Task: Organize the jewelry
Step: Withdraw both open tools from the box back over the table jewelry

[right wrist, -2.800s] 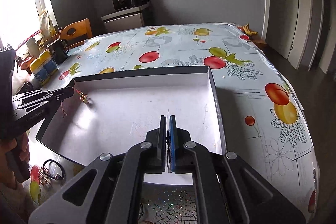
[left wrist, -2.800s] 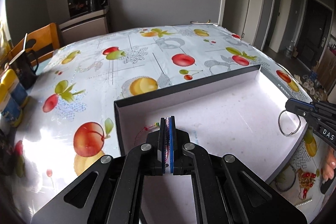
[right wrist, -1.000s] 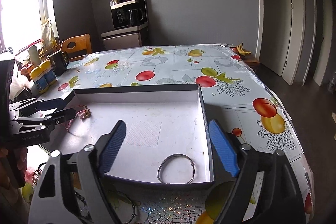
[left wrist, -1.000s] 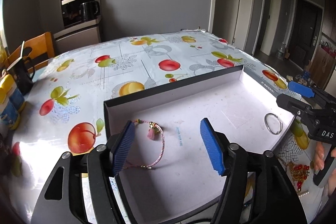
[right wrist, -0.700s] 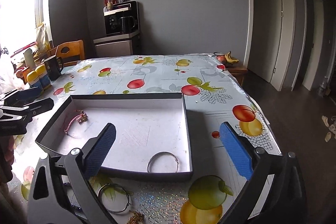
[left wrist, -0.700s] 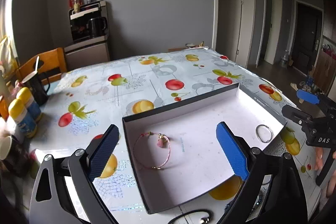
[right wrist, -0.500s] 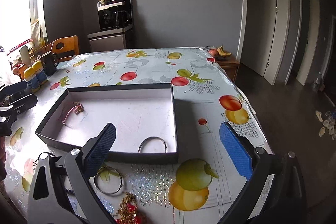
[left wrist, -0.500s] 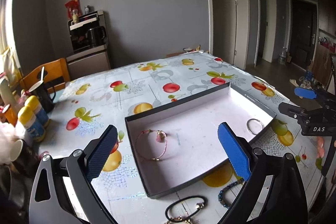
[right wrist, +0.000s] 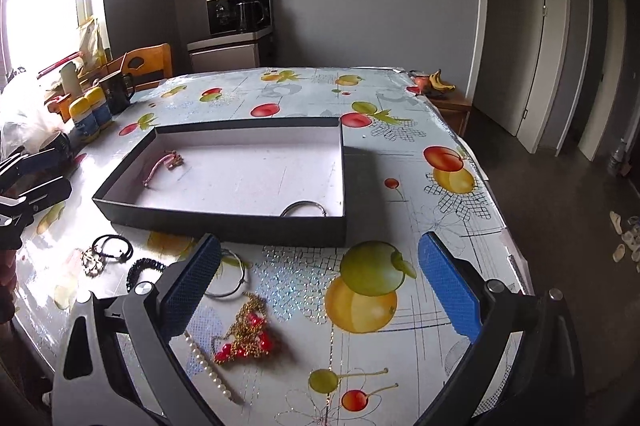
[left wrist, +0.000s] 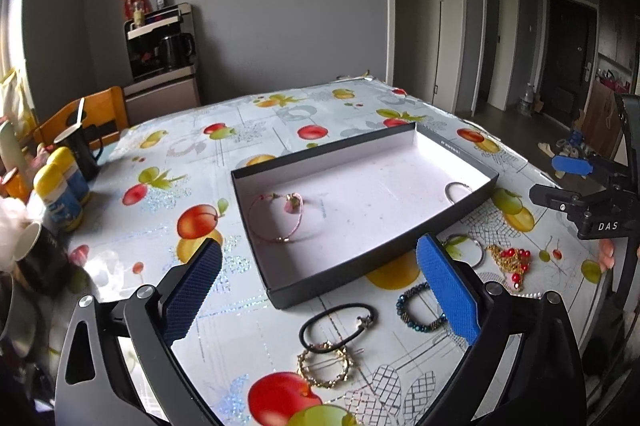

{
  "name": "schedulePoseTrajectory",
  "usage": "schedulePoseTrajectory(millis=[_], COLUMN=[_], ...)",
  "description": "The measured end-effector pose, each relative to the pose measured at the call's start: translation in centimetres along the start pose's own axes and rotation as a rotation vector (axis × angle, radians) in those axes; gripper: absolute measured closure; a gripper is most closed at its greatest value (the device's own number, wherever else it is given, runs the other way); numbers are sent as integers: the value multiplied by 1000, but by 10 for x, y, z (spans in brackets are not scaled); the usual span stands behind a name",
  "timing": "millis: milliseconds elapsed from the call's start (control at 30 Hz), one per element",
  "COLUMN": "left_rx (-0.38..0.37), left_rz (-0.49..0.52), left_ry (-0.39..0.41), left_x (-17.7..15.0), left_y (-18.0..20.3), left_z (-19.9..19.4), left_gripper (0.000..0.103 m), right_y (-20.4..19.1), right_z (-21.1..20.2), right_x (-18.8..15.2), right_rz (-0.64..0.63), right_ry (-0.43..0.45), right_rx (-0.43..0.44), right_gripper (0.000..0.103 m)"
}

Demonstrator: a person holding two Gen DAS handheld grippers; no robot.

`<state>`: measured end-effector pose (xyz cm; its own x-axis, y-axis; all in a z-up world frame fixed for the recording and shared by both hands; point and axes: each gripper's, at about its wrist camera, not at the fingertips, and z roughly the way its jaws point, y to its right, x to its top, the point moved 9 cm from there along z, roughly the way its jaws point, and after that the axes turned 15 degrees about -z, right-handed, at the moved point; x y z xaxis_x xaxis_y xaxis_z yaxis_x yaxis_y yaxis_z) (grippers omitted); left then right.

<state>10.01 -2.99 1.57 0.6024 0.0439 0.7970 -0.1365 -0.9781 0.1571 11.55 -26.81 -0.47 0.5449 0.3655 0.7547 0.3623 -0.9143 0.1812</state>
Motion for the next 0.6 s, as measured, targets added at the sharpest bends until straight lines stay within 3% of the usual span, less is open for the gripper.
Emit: schedulePoseTrajectory(millis=[267,600], left_rx=[7,-18], left_rz=[33,40], left_ry=[-54,-106], left_x=[-28,-50], left_y=[-2,0], left_z=[2,3], left_gripper=[4,4], right_y=[-17,-36], right_z=[1,3], right_x=[-17,-48], right_rz=[-102,-77], right_ry=[-8,-87], right_rx=[-19,130], right_gripper=[6,6])
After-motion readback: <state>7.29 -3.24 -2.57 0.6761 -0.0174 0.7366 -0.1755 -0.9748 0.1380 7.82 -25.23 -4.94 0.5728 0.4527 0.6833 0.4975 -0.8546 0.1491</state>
